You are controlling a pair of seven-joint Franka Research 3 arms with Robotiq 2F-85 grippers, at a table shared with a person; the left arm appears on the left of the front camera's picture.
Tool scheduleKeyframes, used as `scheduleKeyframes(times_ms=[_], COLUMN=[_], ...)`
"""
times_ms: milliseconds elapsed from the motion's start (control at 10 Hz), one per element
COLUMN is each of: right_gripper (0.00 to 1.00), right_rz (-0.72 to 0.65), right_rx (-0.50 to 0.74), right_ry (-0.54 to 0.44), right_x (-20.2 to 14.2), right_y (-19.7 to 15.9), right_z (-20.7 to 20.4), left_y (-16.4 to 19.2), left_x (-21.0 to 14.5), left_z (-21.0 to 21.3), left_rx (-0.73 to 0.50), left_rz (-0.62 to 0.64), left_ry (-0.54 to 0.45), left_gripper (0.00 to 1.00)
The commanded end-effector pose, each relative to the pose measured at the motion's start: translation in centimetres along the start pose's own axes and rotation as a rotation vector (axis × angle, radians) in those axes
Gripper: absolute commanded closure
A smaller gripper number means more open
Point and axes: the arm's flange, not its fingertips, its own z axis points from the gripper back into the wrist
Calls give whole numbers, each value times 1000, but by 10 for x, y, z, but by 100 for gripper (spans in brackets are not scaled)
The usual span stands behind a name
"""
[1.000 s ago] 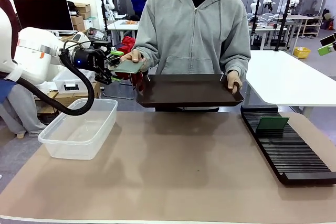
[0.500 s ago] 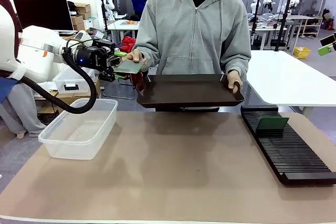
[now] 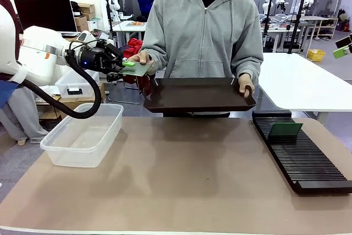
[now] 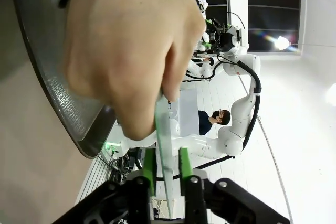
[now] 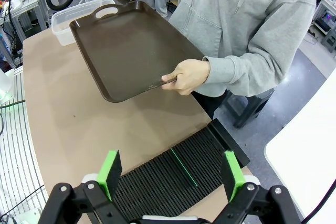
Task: Sort PCBs into racks and boxes based on the side picked up.
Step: Pick up the Blank PCB handed by the Human.
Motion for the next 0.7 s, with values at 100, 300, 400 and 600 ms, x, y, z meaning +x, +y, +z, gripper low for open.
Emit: scheduleKeyframes(times_ms=[100, 300, 400, 600], right_gripper=[0, 0, 0, 0], right_rz=[-4, -4, -4, -4], right_rx=[-3, -3, -3, -3], right_ry=[7, 7, 7, 7], right_x=[0, 0, 0, 0], right_y=[1, 1, 1, 1], right_z=[-1, -1, -1, -1], left_y=[3, 3, 3, 3], left_x=[1, 0, 0, -3], left_z=[0, 0, 1, 0], left_rx=[-6, -2, 0, 12], left_rz=[-11, -13, -15, -17], left_ry=[5, 11, 12, 13], left_gripper=[100, 100, 100, 100])
